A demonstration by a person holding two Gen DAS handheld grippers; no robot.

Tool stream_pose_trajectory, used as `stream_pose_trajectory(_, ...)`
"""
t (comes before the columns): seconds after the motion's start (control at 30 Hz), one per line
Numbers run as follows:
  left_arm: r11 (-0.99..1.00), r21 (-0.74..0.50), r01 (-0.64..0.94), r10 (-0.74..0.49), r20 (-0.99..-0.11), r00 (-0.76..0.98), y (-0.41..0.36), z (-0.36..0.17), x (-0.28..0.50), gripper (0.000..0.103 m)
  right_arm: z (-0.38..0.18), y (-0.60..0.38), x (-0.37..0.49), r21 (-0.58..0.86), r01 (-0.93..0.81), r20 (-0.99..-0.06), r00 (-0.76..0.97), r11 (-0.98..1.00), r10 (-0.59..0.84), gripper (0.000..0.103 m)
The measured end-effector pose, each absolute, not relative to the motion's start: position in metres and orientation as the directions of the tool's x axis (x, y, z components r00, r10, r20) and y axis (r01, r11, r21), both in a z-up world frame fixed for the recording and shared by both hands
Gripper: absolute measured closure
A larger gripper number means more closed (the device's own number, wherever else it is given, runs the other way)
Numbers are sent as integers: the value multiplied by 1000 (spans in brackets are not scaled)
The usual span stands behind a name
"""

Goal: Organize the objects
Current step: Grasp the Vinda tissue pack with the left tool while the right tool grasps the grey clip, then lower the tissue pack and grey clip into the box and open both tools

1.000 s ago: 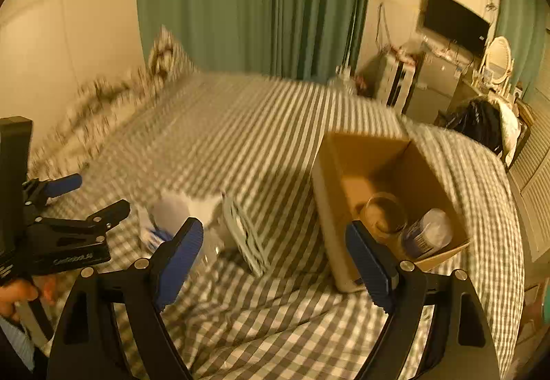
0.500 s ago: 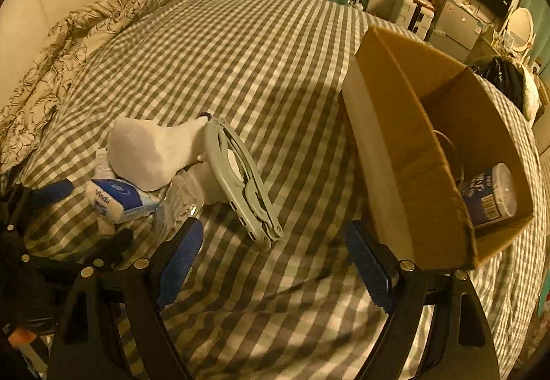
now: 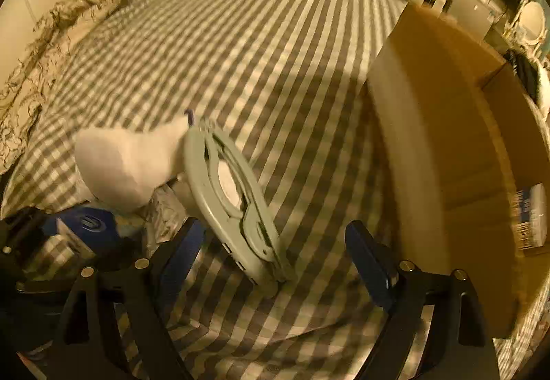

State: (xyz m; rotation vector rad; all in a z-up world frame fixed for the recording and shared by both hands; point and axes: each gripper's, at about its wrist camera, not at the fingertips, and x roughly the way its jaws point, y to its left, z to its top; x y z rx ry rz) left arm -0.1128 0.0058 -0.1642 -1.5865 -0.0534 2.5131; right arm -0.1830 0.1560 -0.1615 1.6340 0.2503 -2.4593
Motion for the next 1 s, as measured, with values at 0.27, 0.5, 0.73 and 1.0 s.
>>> stream_pose_trajectory(0.27,-986,-128,-109,164,-871,-464,-4,-148,-104,44,-173,149,-186,-39,246,-934,-354,-969,-53,77)
stream_pose_trajectory(0.5,-989,-111,-102,147,-846,-512,-13,-121,-87,45,-135,163,-158,-26,179,-868,-492,-984,-67,93)
stream_pose_trajectory(0.73,-984,-120,-133,175,-807,-564,-3,-84,-63,45,-97,173,-112,36,169,-827,-548,-985,-124,93)
stream_pose_trajectory(1.0,-974,-102,-200,209,-738,-641,27,-27,-48,45,-24,184,-65,6,193,-733,-667,-981,-136,93)
